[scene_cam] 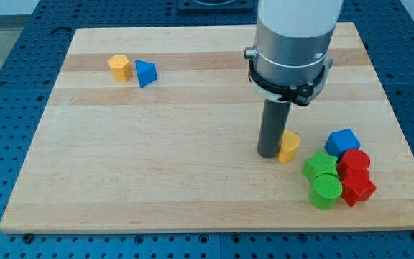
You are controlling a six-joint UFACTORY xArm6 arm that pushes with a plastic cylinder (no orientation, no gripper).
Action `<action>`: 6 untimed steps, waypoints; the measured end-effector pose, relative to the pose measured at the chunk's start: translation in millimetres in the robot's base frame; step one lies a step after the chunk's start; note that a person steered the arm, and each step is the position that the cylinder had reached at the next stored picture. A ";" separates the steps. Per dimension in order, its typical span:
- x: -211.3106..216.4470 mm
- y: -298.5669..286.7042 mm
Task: Push yellow heart closer to the green star and blue cube
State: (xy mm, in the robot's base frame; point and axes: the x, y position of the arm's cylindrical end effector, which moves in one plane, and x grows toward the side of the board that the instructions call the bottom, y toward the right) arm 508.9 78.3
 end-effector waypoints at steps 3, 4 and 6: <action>-16.3 -3.1; -15.6 33.6; -26.0 34.2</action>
